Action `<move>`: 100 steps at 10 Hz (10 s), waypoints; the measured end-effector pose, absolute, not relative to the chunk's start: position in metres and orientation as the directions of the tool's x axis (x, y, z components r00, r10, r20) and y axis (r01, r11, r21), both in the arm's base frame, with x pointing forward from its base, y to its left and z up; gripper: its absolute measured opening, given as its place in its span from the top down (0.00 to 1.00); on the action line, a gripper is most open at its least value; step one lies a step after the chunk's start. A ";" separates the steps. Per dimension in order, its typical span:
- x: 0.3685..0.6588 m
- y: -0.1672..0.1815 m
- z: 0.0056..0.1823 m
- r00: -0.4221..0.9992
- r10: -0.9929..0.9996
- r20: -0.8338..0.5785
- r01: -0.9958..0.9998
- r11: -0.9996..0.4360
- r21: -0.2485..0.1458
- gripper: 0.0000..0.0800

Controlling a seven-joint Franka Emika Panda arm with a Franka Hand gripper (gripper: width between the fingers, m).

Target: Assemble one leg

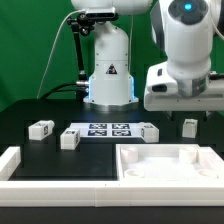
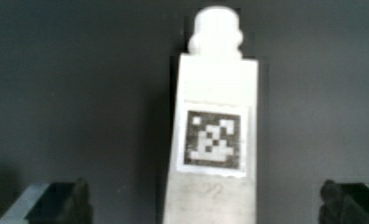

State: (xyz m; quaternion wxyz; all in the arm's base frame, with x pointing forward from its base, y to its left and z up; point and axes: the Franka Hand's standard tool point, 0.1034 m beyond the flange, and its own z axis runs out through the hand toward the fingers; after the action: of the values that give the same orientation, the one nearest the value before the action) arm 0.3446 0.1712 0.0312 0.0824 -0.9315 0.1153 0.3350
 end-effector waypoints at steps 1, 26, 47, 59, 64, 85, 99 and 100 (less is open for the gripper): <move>0.342 0.172 0.028 0.690 -0.144 -0.709 -0.273 -0.959 -0.071 0.19; 0.367 0.157 0.075 0.597 -0.097 -0.797 -0.272 -0.958 -0.087 0.64; 0.529 0.128 0.112 0.923 0.189 0.334 0.225 -0.972 -0.070 0.64; 0.617 0.119 0.086 0.883 0.221 0.415 0.267 -0.962 -0.056 0.64; 0.621 0.114 0.076 0.862 0.204 0.465 0.253 -0.966 -0.046 0.64; 0.624 0.113 0.089 0.877 0.200 0.437 0.243 -0.969 -0.045 0.19; 0.623 0.106 0.077 0.980 0.192 0.048 0.196 -0.972 -0.132 0.64; 0.623 0.106 0.077 0.984 0.172 0.045 0.176 -0.975 -0.133 0.64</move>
Offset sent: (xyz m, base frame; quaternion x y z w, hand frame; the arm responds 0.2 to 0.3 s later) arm -0.0078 0.0022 -0.0115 -0.0093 -0.0855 0.0134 0.9962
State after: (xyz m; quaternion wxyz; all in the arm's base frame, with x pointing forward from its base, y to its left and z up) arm 0.6226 0.1064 0.0767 0.0682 -0.9937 -0.0875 -0.0167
